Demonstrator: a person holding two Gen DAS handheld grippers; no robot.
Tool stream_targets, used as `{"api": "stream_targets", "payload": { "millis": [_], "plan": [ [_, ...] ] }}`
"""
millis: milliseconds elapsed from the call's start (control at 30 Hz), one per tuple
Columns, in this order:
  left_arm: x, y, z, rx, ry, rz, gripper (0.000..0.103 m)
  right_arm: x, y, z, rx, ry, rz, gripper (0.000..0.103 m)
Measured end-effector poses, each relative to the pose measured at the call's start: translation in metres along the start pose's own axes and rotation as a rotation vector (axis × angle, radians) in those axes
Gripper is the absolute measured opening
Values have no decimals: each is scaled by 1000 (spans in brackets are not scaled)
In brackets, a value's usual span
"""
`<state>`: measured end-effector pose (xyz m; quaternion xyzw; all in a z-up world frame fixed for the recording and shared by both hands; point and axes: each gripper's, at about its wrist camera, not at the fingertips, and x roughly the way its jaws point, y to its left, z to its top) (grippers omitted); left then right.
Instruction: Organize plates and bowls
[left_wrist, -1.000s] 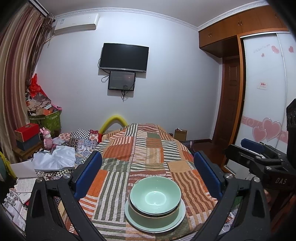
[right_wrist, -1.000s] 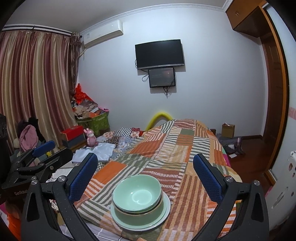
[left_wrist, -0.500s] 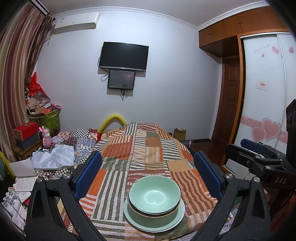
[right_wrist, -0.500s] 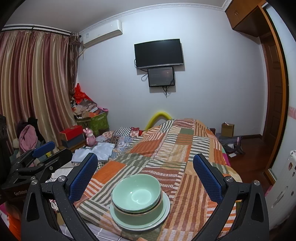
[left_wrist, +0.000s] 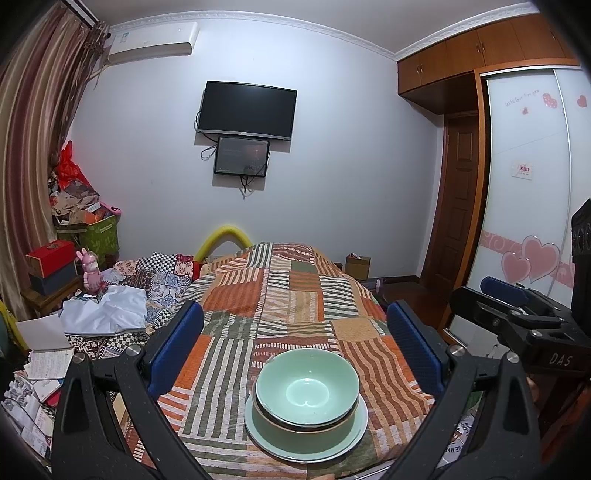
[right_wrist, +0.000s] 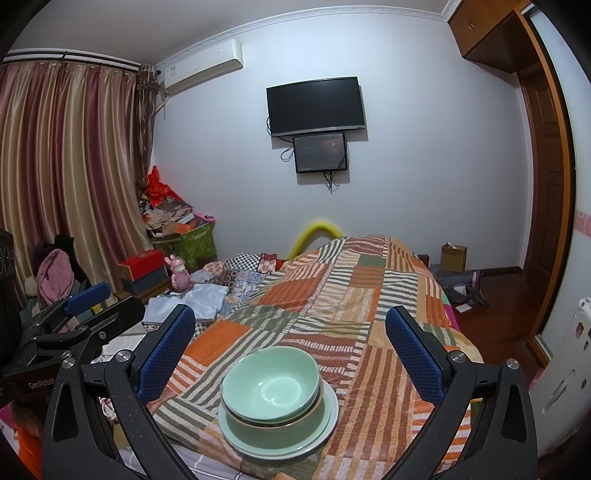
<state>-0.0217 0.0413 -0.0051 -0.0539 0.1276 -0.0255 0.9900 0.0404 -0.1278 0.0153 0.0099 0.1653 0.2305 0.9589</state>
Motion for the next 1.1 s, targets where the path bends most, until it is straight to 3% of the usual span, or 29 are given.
{"api": "stream_targets", "payload": {
  "millis": [1100],
  "plan": [
    [4, 1, -2, -2, 12, -26, 101, 0, -5, -3, 3, 9, -6, 103]
  ]
}}
